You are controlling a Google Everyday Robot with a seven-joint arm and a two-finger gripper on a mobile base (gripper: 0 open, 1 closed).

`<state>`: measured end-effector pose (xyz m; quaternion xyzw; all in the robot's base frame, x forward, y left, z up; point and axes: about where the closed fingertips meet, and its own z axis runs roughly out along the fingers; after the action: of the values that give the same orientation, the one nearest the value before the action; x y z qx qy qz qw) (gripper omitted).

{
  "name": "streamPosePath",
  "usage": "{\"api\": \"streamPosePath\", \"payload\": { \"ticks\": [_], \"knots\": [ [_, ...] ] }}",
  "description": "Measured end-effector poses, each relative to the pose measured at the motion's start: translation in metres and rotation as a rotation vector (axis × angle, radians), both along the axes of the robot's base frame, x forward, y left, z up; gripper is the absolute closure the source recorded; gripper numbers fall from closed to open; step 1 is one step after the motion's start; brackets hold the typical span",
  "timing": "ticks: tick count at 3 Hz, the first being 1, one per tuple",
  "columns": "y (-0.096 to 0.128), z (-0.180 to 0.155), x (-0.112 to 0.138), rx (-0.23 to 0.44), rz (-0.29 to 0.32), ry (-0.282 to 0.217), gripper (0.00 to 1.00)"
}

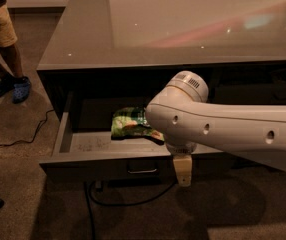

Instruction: Open top drawer

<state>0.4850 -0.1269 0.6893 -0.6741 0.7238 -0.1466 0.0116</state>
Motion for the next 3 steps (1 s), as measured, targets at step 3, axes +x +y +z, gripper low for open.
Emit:
{"api": "streamPosePath", "payload": {
  "ticks": [3],
  "knots": [
    [0.002, 0.011, 0.018, 0.147, 0.061, -0.058, 0.00]
  ]
}}
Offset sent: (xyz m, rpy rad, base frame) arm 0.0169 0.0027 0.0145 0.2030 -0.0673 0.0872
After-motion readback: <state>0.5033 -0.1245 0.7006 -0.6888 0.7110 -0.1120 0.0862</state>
